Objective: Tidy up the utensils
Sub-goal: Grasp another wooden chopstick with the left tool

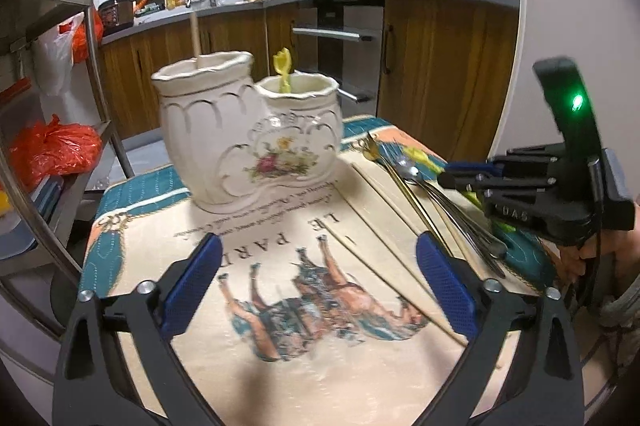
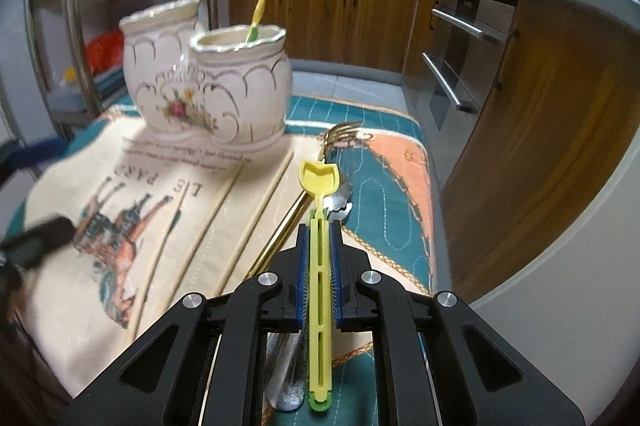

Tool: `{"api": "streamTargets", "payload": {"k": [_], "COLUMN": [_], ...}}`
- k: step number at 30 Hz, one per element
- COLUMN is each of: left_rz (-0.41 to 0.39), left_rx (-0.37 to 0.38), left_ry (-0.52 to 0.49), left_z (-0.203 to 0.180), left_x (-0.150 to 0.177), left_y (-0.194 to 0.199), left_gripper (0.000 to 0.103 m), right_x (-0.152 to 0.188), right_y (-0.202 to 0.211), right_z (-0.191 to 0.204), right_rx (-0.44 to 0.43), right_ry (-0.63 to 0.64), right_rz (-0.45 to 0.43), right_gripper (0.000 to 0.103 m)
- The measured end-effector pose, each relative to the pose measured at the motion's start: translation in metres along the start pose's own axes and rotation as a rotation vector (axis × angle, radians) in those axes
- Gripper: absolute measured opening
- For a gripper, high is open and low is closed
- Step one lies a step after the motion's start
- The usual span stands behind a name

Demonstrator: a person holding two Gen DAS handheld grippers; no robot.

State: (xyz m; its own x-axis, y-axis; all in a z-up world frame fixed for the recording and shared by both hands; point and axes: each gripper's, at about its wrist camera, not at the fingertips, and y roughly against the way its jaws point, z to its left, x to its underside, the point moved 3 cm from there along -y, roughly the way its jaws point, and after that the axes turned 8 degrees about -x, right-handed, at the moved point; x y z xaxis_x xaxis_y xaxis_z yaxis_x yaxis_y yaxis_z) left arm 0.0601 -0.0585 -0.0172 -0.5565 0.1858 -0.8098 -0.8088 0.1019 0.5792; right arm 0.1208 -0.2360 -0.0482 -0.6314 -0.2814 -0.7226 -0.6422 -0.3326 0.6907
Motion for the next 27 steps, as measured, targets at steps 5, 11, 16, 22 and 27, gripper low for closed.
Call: {"api": "streamTargets", "payload": {"k": [5,11,16,22,27], "left_rz": [0.094,0.172,0.218,0.226,0.222], "left_rx": [0.026,0.038,-0.029,-0.053,-0.029], "left_ry": [0.035,0.035,0.001,0.0,-0.01], "left_z": [-0.02,-0.042,-0.052,-0.046,-0.03], "left_x": [0.004,0.014,0.021,0.02,0.015], "left_y": [-0.014,-0.027,-0.036,-0.039,-0.036], "left_gripper": [0.061,0.037,0.018,0.012,0.006], "right_x": [0.001,0.003,0.004,0.006,0.004], "right_y": [0.012,0.019,0.027,0.036,0.044], "right_z": [-0.004,-0.008,-0.007,-0.005,-0.001], "right_rx": [-0.032,-0.066,-0.077,-0.092,-0.107], "right_ry": [-0.026,-0.05,-0.048,-0.054,-0.045], "right_rz": [-0.045,-0.074,-0.098,-0.139,-0.181], "right_gripper": [0.011,0.011,0.011,0.011,0.011]}}
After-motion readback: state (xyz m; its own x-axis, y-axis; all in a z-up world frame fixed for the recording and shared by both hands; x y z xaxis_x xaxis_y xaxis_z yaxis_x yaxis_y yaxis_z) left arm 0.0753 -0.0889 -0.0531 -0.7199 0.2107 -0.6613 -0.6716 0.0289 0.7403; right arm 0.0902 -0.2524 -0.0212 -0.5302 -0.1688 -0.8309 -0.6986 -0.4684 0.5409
